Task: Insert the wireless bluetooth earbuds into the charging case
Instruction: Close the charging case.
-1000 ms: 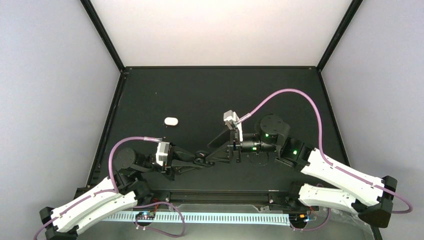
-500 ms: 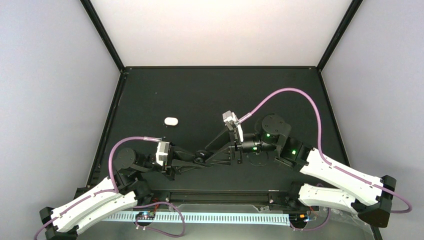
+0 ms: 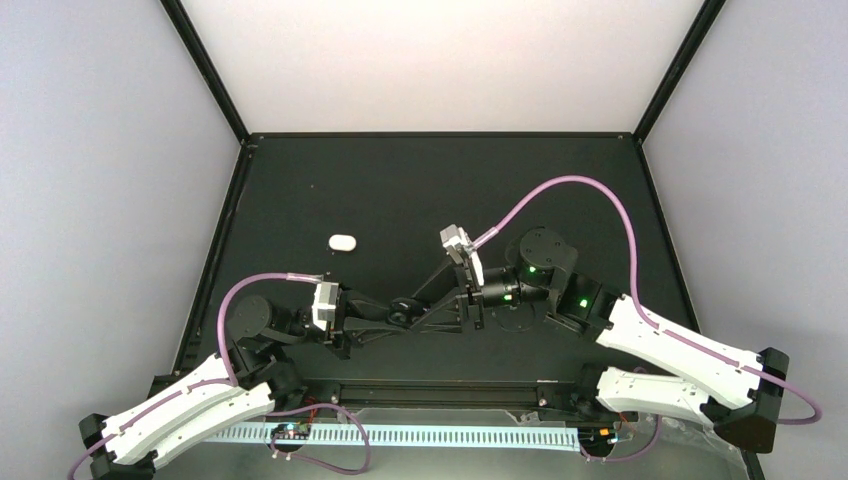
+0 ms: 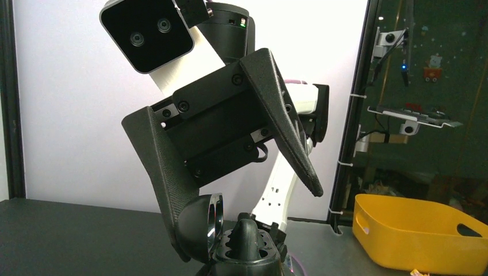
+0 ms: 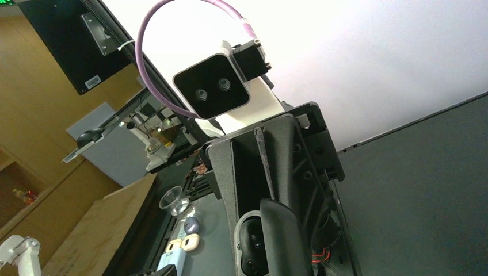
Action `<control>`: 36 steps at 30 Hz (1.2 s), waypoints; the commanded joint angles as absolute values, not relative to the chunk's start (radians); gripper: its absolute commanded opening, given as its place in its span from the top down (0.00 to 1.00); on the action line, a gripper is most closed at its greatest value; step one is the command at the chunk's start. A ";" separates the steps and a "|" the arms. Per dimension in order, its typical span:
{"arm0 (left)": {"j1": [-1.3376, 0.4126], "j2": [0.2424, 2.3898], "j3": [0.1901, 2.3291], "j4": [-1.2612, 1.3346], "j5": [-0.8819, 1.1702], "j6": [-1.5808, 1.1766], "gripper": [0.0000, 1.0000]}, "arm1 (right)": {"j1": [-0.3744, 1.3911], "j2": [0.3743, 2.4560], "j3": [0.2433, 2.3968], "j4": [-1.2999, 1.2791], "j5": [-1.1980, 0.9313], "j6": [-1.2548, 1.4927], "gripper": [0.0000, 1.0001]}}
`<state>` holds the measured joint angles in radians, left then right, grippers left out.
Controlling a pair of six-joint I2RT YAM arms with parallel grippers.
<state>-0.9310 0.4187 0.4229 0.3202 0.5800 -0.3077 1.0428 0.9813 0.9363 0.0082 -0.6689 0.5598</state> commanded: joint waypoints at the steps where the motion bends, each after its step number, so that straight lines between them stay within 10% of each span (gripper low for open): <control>1: -0.936 0.413 0.440 0.316 0.561 -0.290 0.98 | 1.038 0.981 0.946 0.052 -0.709 0.564 0.37; 36: -0.936 0.397 0.420 0.329 0.553 -0.307 0.98 | 1.038 0.974 0.934 0.036 -0.687 0.550 0.38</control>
